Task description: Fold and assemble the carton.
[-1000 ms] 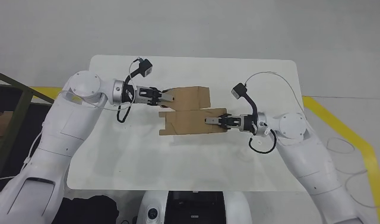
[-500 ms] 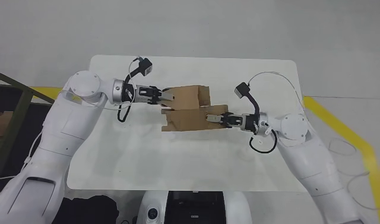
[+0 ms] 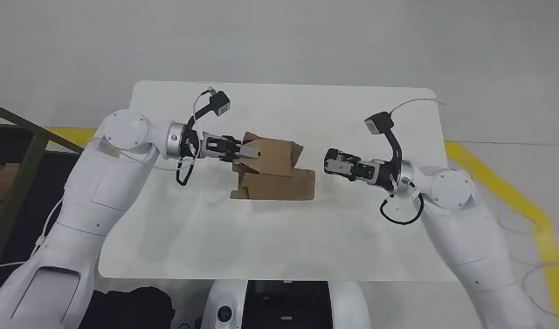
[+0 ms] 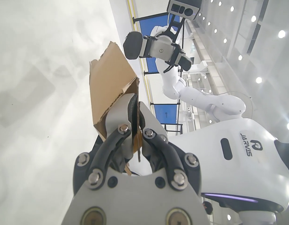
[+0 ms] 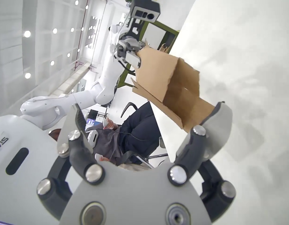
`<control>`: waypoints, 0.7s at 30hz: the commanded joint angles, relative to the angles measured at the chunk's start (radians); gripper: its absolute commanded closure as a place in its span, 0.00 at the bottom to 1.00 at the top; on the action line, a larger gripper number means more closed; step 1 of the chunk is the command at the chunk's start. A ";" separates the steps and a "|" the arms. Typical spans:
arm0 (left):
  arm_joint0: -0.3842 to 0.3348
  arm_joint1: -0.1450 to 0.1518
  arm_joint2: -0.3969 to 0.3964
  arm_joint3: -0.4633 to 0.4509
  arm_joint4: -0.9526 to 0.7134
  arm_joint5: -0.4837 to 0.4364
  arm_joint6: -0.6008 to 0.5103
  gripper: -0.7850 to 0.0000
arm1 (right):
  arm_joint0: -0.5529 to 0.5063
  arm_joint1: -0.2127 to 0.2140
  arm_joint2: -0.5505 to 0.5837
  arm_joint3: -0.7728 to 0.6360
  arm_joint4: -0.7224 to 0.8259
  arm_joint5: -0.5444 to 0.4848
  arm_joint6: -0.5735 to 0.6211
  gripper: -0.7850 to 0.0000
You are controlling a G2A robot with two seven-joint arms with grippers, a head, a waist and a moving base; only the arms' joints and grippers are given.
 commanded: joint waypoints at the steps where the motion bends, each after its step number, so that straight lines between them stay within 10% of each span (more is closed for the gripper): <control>1: 0.001 -0.001 0.004 -0.005 -0.003 -0.005 -0.002 1.00 | 0.016 -0.006 -0.028 0.022 0.026 -0.022 0.006 0.04; 21: -0.006 -0.008 0.029 -0.043 -0.019 -0.021 -0.005 1.00 | 0.125 -0.062 -0.207 0.194 0.208 -0.119 0.068 0.20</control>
